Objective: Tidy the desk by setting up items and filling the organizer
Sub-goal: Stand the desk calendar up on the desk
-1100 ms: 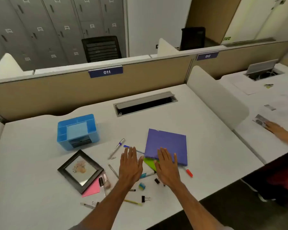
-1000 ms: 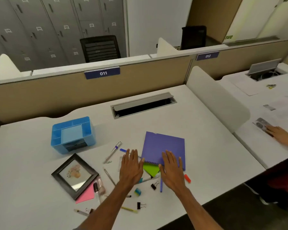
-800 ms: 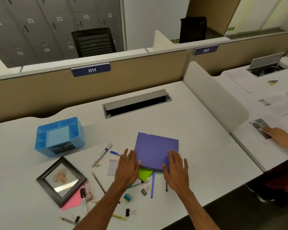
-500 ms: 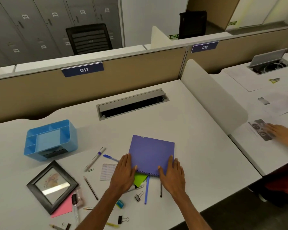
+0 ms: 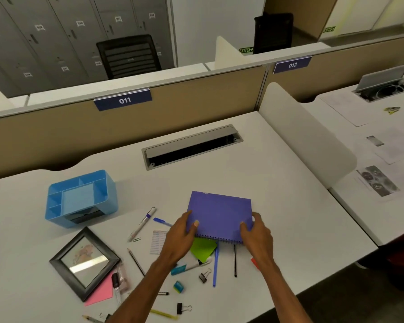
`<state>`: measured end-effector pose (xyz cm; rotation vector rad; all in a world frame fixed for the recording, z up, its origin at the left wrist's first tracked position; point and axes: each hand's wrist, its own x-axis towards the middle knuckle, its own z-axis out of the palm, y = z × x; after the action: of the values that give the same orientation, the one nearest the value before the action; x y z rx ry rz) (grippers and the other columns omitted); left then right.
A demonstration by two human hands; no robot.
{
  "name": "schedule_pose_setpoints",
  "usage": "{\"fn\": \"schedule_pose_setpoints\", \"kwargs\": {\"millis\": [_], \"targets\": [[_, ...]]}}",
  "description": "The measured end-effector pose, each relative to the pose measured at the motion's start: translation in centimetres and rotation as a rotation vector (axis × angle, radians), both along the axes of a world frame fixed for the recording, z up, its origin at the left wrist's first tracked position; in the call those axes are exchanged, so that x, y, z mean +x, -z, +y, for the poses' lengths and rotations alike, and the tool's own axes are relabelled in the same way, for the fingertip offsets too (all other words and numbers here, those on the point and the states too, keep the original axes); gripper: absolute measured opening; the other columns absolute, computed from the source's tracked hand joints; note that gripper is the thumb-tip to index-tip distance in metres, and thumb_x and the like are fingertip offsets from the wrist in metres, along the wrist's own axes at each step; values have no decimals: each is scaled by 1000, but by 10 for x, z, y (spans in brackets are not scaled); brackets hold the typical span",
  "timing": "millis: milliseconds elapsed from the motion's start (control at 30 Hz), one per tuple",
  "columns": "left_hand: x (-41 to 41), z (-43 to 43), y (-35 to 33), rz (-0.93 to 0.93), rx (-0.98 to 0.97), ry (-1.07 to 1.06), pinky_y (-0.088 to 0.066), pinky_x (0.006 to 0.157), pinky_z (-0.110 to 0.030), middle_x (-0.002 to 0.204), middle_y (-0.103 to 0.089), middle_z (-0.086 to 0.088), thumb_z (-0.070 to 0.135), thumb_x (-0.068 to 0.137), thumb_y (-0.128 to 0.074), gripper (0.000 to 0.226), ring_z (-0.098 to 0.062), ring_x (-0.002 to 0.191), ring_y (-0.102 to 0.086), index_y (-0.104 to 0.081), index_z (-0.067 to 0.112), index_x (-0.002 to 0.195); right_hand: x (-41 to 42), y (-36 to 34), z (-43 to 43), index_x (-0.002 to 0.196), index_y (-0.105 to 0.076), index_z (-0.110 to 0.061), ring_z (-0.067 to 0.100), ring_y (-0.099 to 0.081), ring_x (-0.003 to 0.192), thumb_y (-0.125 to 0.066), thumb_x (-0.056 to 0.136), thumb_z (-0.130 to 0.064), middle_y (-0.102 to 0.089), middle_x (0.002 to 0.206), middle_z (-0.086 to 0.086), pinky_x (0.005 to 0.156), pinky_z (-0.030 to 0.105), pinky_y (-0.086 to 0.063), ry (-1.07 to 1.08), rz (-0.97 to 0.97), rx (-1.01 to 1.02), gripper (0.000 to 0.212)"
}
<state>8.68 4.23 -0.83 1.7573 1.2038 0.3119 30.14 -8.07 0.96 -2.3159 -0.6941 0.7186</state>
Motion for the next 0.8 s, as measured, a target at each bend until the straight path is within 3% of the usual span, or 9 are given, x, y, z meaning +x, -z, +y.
{"fn": "schedule_pose_setpoints", "kwargs": {"millis": [67, 133, 200, 300, 433, 567, 700, 800], "targets": [[-2, 9, -13, -8, 25, -44, -44, 110, -31, 153, -54, 2, 50, 107, -48, 56, -19, 141, -52, -44, 23, 156, 6, -11, 7, 146, -48, -16, 24, -65, 95, -58, 103, -35, -69, 126, 12, 79, 29, -49, 29, 6, 45, 48], [-3, 19, -27, 15, 86, -54, -49, 94, -26, 136, -64, 5, 53, 107, -45, 53, -15, 120, -65, -48, 25, 152, 13, -23, 17, 140, -53, -15, 26, -67, 97, -59, 103, -36, -71, 123, 12, 80, 29, -49, 52, 4, 64, 44], [-3, 32, -40, 43, 171, -47, -54, 92, -31, 127, -71, 2, 57, 107, -42, 53, -17, 109, -69, -51, 26, 149, 16, -34, 30, 129, -61, -14, 29, -69, 99, -59, 102, -40, -73, 118, 13, 81, 31, -51, 59, -24, 94, 37], [1, 57, -61, 62, 217, -89, -51, 95, -34, 121, -75, -7, 59, 106, -39, 54, -28, 113, -69, -57, 25, 144, 18, -47, 52, 110, -67, -12, 26, -67, 86, -54, 103, -47, -73, 100, 9, 76, 29, -47, 66, -69, 148, 38], [8, 88, -83, 58, 144, -166, -48, 105, -41, 127, -73, -9, 68, 104, -34, 64, -29, 119, -67, -58, 22, 142, 28, -60, 85, 108, -66, -12, 22, -57, 86, -45, 105, -55, -61, 93, 3, 81, 31, -43, 63, -27, 102, 48], [17, 115, -96, 84, 133, -242, -45, 110, -44, 142, -64, -12, 66, 105, -32, 71, -32, 129, -61, -59, 12, 142, 43, -74, 121, 82, -67, -4, 28, -66, 81, -43, 104, -55, -69, 80, 10, 73, 33, -45, 54, 30, 71, 61], [32, 134, -98, 171, 81, -214, -41, 117, -50, 155, -53, -16, 62, 107, -30, 72, -36, 140, -52, -49, 7, 151, 50, -81, 146, 77, -62, -5, 29, -67, 79, -43, 104, -56, -71, 81, 14, 76, 35, -50, 54, 48, 45, 61], [36, 138, -92, 155, 114, -237, -45, 110, -45, 146, -60, -15, 61, 108, -30, 68, -35, 131, -58, -55, 9, 145, 48, -77, 148, 75, -60, -11, 23, -61, 75, -38, 104, -61, -68, 82, 7, 71, 33, -45, 59, 12, 21, 61]]}}
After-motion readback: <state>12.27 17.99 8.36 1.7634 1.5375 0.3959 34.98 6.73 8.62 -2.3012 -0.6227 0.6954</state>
